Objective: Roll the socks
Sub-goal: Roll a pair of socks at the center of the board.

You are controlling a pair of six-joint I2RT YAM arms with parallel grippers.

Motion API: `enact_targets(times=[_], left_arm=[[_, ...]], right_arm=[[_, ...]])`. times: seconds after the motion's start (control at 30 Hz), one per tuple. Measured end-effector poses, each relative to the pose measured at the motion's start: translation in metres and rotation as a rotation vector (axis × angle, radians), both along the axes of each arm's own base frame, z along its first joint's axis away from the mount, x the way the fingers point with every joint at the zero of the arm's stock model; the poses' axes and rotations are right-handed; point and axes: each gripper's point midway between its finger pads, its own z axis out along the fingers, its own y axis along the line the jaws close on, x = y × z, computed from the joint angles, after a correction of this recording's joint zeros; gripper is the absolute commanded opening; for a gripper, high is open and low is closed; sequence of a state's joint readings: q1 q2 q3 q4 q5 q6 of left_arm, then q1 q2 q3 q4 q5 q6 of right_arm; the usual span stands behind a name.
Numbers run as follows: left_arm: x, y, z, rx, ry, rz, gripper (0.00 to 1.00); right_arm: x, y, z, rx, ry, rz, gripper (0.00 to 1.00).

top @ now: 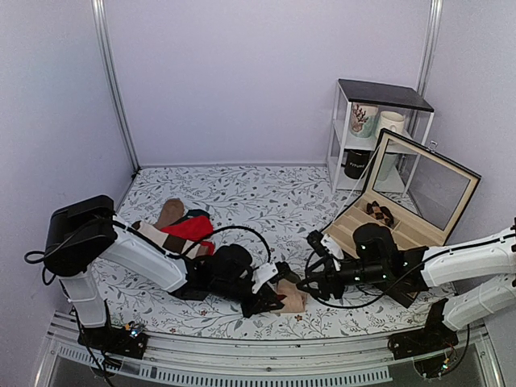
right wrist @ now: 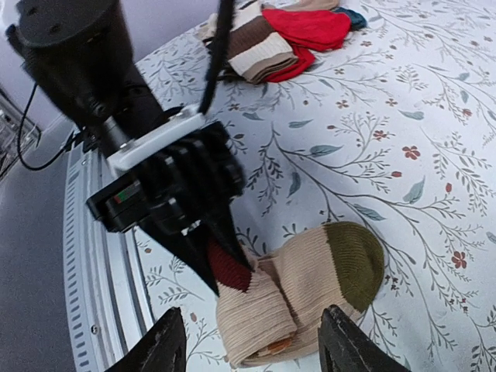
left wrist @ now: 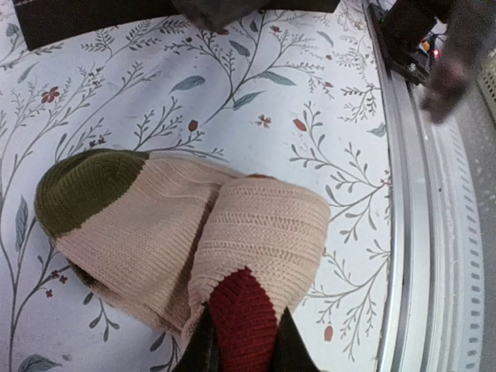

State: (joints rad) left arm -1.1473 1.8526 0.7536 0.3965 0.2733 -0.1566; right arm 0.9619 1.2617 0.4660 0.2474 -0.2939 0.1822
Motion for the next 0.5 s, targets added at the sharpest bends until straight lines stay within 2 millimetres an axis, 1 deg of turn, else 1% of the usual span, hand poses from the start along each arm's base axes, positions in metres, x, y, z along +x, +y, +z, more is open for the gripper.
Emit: enact_targets(times=[0.03,0.1,0.23,0.3,0.37,0.5], left_arm=[[0.0,0.0,0.0,-0.001,0.004,0.0,0.0],[0.0,0.0,0.0,-0.003,0.006,-0.001,0.0],[0.0,0.0,-0.002,0.001,0.011,-0.003,0.0],[0.001,-0.001,-0.004,0.002,0.016,-0.005,0.0],[0.001,-0.002,-0.005,0.0,0.02,-0.008,0.0],[0.001,-0.002,-0.005,-0.003,0.023,-0.011,0.0]], right_arm=[[-0.004,-0.001,0.002,0.01,-0.011,0.024,0.6],[-0.013,-0.001,0.0,0.017,-0.02,0.078,0.61],[-0.024,0.001,-0.018,-0.004,-0.01,0.157,0.63],[-0.026,0.003,-0.027,-0.013,-0.01,0.181,0.64],[-0.027,0.003,-0.032,-0.015,-0.02,0.194,0.65],[-0.025,0.006,-0.031,0.001,-0.055,0.205,0.65]])
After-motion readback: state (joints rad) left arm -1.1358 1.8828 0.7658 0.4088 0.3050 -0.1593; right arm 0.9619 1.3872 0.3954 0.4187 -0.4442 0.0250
